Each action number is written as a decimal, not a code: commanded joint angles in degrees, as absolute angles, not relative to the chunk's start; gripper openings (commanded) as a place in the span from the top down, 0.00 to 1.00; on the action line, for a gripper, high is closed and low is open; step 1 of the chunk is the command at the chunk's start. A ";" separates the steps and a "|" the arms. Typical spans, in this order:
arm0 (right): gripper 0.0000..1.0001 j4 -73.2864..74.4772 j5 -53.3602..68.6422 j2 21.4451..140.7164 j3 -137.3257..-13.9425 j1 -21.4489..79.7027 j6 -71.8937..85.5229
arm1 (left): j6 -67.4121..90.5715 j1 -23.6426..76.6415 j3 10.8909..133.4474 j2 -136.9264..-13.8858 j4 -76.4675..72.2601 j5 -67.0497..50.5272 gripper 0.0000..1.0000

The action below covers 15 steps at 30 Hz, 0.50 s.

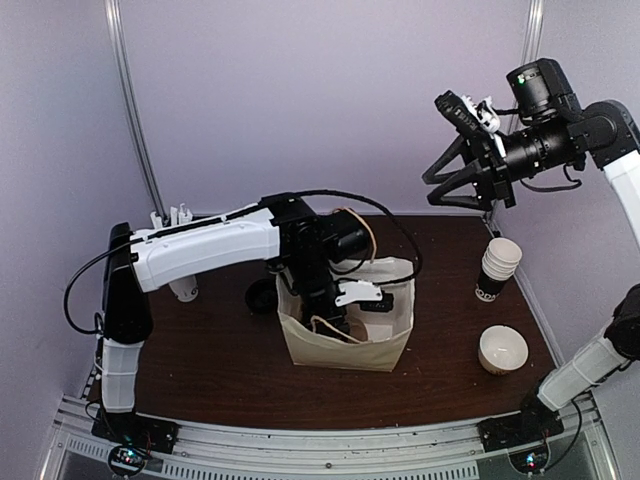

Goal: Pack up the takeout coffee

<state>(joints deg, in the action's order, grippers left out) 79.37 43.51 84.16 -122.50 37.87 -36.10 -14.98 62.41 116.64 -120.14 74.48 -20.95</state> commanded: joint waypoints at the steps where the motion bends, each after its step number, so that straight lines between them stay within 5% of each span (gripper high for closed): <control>1: 0.56 69.19 46.34 84.25 -118.54 33.00 -25.28 | -16.12 62.47 114.83 -122.35 75.17 -17.31 0.39; 11: 0.55 65.39 35.93 91.76 -114.69 32.43 -24.61 | -15.45 62.88 112.62 -121.20 73.48 -14.11 0.41; 15: 0.54 71.84 43.11 93.82 -115.73 32.78 -30.55 | -15.29 62.93 112.93 -121.28 73.52 -13.35 0.41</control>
<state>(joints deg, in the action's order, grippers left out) 67.94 39.05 94.04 -114.72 32.64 -26.09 -15.09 62.65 113.12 -120.73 73.47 -14.55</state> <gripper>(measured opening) 0.454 0.594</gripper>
